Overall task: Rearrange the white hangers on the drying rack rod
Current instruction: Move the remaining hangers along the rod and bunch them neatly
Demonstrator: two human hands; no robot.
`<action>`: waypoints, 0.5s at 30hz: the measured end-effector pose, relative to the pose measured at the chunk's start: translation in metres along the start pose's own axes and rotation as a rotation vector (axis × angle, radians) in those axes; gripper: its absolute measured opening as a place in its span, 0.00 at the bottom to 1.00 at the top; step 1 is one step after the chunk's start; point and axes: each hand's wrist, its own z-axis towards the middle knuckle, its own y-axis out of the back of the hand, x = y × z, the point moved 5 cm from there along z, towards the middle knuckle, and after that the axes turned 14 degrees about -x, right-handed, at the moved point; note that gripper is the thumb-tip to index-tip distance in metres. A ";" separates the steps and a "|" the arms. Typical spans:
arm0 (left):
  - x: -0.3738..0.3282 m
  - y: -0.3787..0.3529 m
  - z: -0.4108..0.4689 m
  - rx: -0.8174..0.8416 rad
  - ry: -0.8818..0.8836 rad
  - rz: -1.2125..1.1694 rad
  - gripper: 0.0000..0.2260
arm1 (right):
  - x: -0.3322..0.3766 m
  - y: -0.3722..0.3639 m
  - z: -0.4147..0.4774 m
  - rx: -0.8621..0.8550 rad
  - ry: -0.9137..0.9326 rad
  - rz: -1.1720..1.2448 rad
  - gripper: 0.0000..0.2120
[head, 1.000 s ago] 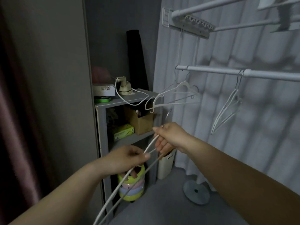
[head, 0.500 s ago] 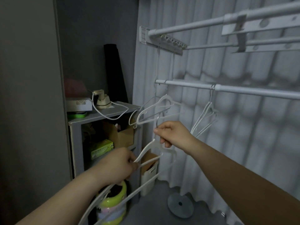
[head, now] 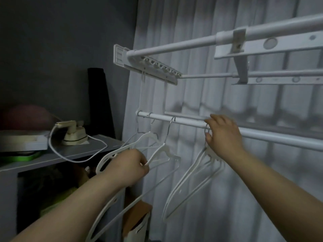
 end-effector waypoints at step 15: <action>-0.034 -0.077 0.070 0.021 0.005 -0.094 0.09 | -0.025 -0.034 0.008 0.069 0.148 -0.086 0.22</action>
